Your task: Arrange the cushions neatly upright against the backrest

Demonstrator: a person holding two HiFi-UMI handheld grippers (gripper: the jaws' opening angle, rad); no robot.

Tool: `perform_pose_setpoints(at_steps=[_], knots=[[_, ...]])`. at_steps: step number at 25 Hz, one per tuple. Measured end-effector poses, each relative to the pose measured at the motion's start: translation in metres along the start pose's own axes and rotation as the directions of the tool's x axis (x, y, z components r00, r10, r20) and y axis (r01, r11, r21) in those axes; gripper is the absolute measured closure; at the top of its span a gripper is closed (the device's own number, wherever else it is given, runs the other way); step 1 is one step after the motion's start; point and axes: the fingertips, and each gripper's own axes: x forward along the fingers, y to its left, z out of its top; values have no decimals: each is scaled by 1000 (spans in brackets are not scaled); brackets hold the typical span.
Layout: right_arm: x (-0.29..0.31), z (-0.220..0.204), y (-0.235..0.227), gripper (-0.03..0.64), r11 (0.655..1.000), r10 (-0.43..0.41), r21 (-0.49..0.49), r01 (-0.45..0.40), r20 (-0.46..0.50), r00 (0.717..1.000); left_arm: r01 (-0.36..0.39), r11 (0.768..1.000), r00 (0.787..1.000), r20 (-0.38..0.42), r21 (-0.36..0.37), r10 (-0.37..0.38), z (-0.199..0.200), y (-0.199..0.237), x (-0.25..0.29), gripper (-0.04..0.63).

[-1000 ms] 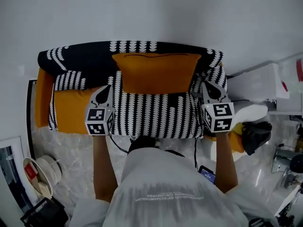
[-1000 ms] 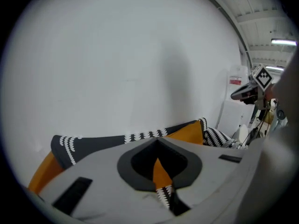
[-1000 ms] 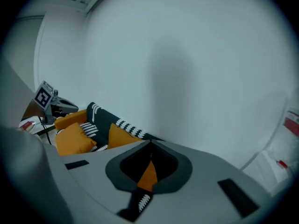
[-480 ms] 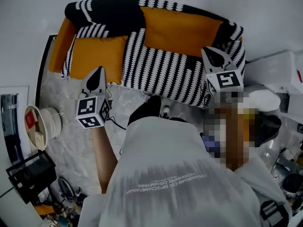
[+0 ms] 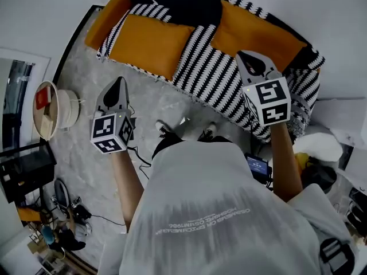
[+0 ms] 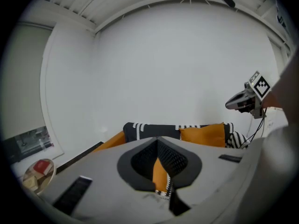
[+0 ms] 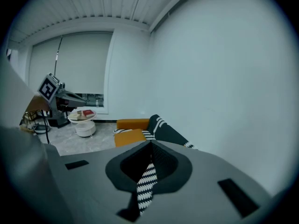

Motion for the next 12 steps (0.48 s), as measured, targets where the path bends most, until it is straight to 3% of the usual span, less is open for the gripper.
perform_pose_setpoints(at_steps=[5,12], knots=[[40,31,59,614,998,44,-49,-44,0,999,-54,997,999,5,-63,54,-25,63,-20,595],[79,77,136,614,998,13,-61,-14,-17,1000,-13,999,1000,-19,-49,12,-50,154,-37,597]])
